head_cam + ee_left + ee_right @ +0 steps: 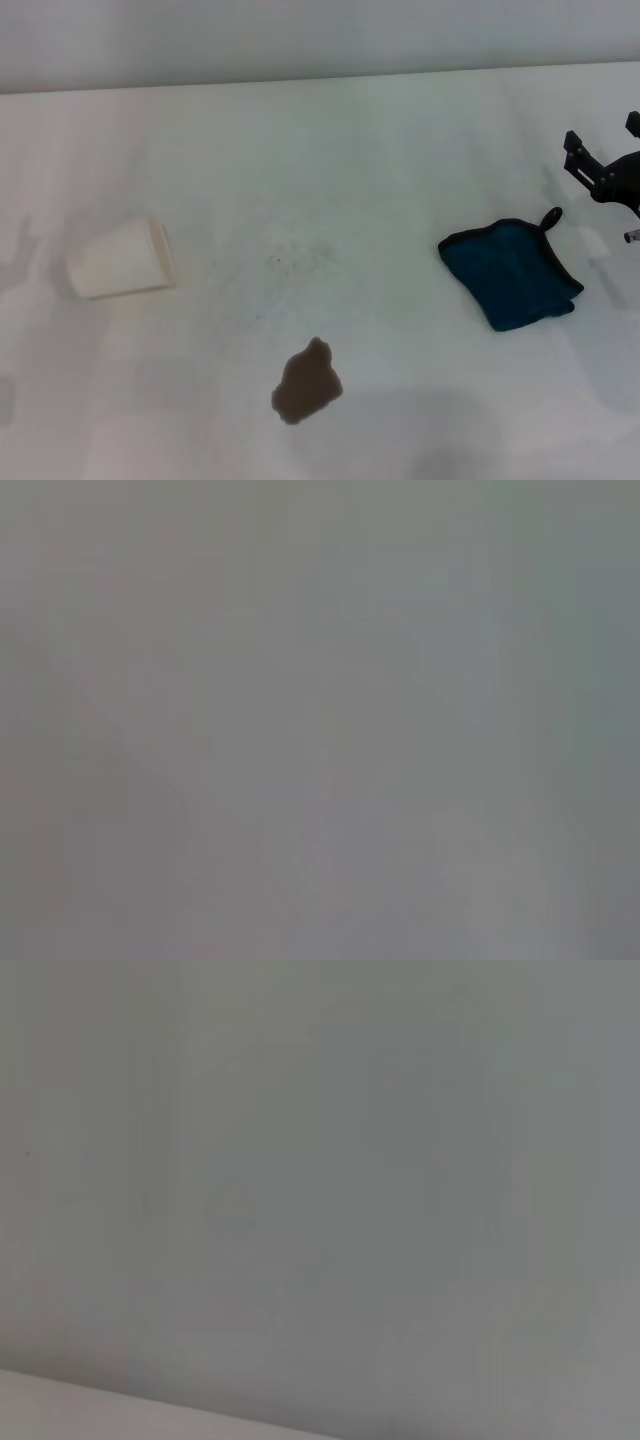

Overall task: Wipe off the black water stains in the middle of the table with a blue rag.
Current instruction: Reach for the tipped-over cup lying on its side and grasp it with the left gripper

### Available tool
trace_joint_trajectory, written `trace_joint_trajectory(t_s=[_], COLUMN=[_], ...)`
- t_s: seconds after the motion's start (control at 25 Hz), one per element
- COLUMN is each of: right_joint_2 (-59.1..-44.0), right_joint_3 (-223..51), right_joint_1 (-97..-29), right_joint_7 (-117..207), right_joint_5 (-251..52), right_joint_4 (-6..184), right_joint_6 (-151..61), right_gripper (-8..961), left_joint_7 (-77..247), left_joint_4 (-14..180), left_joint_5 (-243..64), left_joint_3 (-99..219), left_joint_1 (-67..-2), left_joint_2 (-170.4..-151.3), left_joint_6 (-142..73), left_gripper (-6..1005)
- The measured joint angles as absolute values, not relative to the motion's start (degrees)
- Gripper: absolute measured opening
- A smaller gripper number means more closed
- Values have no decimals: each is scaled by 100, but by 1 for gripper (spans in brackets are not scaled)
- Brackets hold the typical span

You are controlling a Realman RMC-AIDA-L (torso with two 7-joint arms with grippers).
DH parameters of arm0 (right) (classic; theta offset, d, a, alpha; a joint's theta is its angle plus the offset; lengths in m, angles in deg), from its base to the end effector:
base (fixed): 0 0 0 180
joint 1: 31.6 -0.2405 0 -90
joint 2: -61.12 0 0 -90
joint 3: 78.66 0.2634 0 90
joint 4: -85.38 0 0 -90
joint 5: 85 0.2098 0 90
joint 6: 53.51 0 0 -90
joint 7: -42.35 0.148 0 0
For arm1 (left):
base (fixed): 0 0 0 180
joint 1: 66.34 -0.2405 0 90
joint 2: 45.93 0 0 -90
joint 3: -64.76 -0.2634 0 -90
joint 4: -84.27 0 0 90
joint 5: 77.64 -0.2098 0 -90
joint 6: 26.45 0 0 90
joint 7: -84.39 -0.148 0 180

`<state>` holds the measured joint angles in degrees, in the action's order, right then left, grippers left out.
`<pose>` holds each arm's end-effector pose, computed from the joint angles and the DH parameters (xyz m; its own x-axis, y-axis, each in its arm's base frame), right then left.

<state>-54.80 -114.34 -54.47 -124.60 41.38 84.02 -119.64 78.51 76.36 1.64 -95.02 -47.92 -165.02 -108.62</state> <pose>0.3907 0.3076 0.0035 0.7870 -0.1062 -0.6077 -0.6169 -0.1449 -0.7736 -0.3526 0.2813 -0.0011 0.8333 -0.1687 0.5264 0.5316 -0.0168 -0.8469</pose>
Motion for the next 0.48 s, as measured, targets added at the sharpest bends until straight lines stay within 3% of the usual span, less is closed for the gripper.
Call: trace_joint_trajectory(t_s=[0.48], right_joint_2=[-5480], right_joint_3=[-11434], right_joint_1=[-5427], right_joint_7=[-12453], right_joint_5=[4139], right_joint_4=[8397], right_joint_6=[-11964], right_gripper=[854], left_joint_7=[7840], left_joint_4=[7636], left_joint_5=[164], left_joint_3=[-9502], left_joint_1=[-4790], left_joint_2=[-16508], left_joint_6=[-10857], left_gripper=[880])
